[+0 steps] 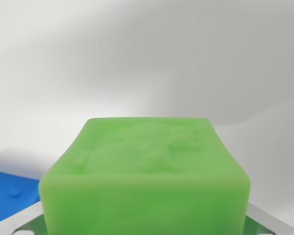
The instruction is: Stack cube
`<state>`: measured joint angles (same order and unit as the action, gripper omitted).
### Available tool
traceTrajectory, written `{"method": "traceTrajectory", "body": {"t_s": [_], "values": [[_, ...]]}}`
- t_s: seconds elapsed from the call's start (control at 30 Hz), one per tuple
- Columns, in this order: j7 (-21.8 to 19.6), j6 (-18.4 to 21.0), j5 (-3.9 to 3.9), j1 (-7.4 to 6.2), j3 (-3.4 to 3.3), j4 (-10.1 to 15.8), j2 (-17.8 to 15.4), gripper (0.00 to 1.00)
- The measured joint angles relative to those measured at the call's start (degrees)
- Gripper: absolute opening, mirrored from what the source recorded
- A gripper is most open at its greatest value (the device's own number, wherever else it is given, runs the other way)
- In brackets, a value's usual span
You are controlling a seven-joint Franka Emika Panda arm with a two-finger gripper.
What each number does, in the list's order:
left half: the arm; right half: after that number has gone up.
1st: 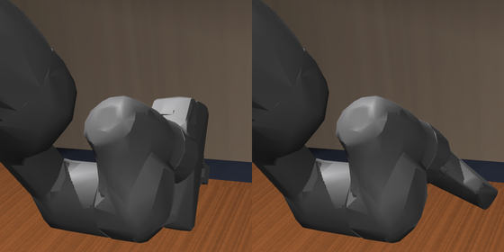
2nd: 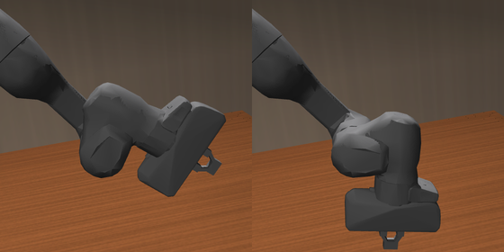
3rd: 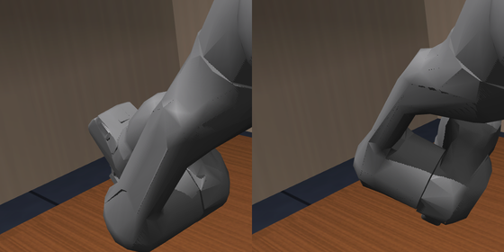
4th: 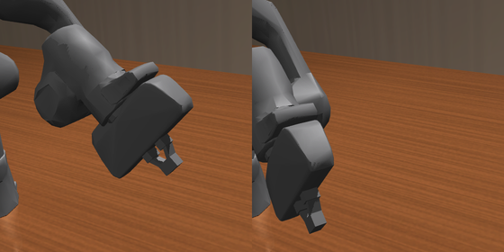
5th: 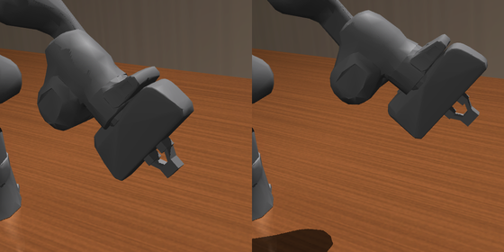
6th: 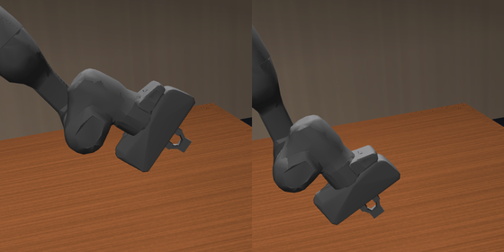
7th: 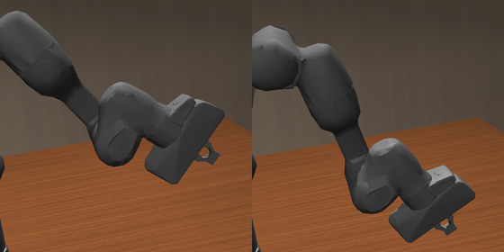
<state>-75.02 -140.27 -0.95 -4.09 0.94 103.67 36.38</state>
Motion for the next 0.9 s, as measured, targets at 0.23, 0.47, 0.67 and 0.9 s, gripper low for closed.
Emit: {"method": "traceTrajectory", "body": {"t_s": [0.23, 0.47, 0.67, 0.9], "values": [[-1.1, 0.8, 0.00, -0.54, 0.02, 0.1, -1.0, 0.00], [-3.0, 1.0, 0.00, -1.77, 0.05, 0.2, -1.1, 0.00], [-4.7, 1.4, 0.00, -2.62, 0.05, 0.2, -1.7, 0.00], [-6.9, 1.9, 0.00, -3.89, 0.06, 0.2, -2.1, 0.00]]}}
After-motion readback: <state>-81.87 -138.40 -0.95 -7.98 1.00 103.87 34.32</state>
